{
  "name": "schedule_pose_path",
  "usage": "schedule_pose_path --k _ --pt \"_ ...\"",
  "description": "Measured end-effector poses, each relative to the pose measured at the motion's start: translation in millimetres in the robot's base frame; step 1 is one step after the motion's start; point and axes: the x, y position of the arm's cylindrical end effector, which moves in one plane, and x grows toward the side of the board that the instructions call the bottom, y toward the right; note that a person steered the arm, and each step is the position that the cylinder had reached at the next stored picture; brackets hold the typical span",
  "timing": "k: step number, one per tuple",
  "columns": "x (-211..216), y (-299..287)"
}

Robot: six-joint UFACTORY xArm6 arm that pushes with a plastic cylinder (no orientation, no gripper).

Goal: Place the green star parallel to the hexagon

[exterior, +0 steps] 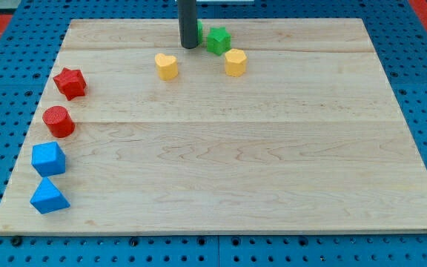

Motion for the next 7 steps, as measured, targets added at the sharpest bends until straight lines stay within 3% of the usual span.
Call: schedule_pose_path --k 3,5,7 --pt "-6.3 166.0" --pt "-54.2 181.2" --pt "-21.4 202.5"
